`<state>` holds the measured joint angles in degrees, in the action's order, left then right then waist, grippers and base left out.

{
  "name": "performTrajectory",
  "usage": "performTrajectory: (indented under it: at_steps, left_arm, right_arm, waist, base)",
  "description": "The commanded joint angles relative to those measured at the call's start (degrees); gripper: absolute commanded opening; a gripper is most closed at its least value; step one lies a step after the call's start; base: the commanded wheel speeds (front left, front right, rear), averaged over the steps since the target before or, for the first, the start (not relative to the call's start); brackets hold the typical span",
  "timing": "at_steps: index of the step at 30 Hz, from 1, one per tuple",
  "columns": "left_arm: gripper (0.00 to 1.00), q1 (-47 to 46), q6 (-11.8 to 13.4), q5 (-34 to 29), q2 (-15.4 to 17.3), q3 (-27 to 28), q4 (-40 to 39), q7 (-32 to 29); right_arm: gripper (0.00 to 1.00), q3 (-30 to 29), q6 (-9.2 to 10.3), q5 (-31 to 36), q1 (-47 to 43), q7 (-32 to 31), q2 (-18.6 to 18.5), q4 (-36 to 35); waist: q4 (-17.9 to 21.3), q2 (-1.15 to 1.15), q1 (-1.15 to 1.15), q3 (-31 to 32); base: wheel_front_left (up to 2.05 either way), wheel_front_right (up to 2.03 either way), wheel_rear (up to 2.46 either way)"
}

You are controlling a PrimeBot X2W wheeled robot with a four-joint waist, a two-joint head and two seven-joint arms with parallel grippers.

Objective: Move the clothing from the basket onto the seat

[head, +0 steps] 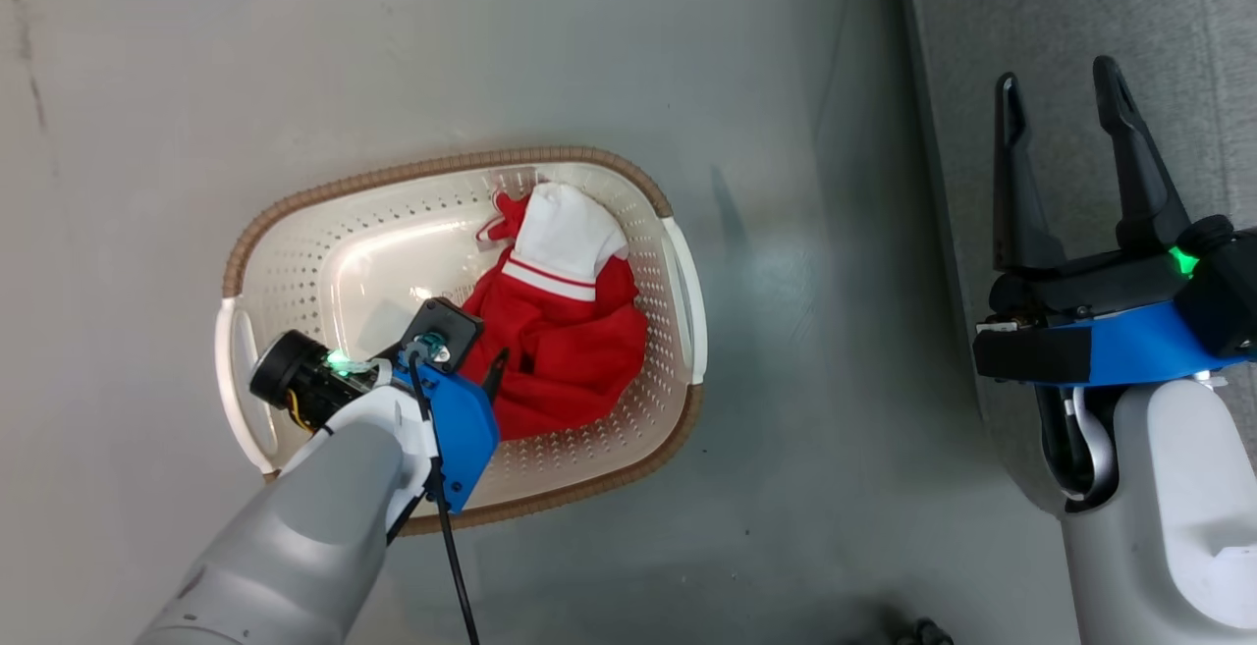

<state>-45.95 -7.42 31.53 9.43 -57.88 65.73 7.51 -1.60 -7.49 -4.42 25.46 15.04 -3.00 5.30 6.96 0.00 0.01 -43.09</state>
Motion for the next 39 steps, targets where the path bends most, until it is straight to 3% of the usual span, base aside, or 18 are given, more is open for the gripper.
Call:
performTrajectory:
  at_steps: [1,15,33,34,35,36,37,38,39]
  left_arm:
    - [1.0,-1.5,-0.1,1.2,0.8,-1.0,0.2,-0.9]
    - [1.0,-5.8,-0.1,11.4,1.9,-6.9,0.4,-6.7]
    - [1.0,-10.5,-0.1,18.1,1.2,-13.0,0.1,-5.2]
    - [0.97,-10.6,-0.1,18.3,1.2,-13.3,0.1,-5.1]
    - [0.49,-10.7,-0.1,18.3,1.3,-13.6,0.1,-5.1]
    - [0.33,-10.8,-0.1,18.3,1.3,-13.8,0.1,-5.0]
    - [0.33,-10.8,-0.1,18.3,1.3,-13.8,0.1,-5.0]
    - [0.04,-10.8,-0.1,18.4,1.3,-14.1,0.1,-5.0]
    - [0.0,-10.8,-0.1,18.3,1.4,-14.3,0.0,-5.1]
  right_arm:
    - [1.0,-0.2,-0.01,0.5,0.9,0.2,-0.4,-0.4]
    - [1.0,-1.0,-0.01,1.0,2.4,0.2,-1.2,-2.8]
    - [1.0,-1.8,-0.01,1.1,2.7,0.2,-1.0,-4.3]
    - [1.0,-1.8,-0.01,1.1,2.7,0.1,-1.0,-4.3]
    - [1.0,-1.9,-0.01,1.1,2.7,0.1,-0.9,-4.3]
    - [1.0,-1.9,-0.01,1.1,2.8,0.1,-0.9,-4.3]
    - [1.0,-1.9,-0.01,1.1,2.8,0.1,-0.9,-4.3]
    - [1.0,-1.9,-0.01,1.1,2.8,0.1,-0.8,-4.2]
    - [1.0,-1.9,-0.01,1.1,2.9,0.1,-0.8,-4.1]
  waist:
    - [0.0,0.0,-0.01,-1.9]
    - [-0.5,0.0,-0.01,-9.8]
    - [0.3,0.0,-0.01,-15.0]
    - [0.4,0.0,-0.01,-15.1]
    - [0.4,0.0,-0.01,-15.1]
    - [0.4,0.0,-0.01,-15.1]
    - [0.4,0.0,-0.01,-15.1]
    - [0.5,0.0,-0.01,-15.1]
    - [0.5,0.0,-0.01,-15.1]
  base:
    - [0.0,0.0,0.0]
    - [0.0,0.0,0.0]
    - [0.0,0.0,0.0]
    - [0.0,0.0,0.0]
    - [0.0,0.0,0.0]
    - [0.0,0.0,0.0]
    - [0.0,0.0,0.0]
    - [0.0,0.0,0.0]
    - [0.0,0.0,0.0]
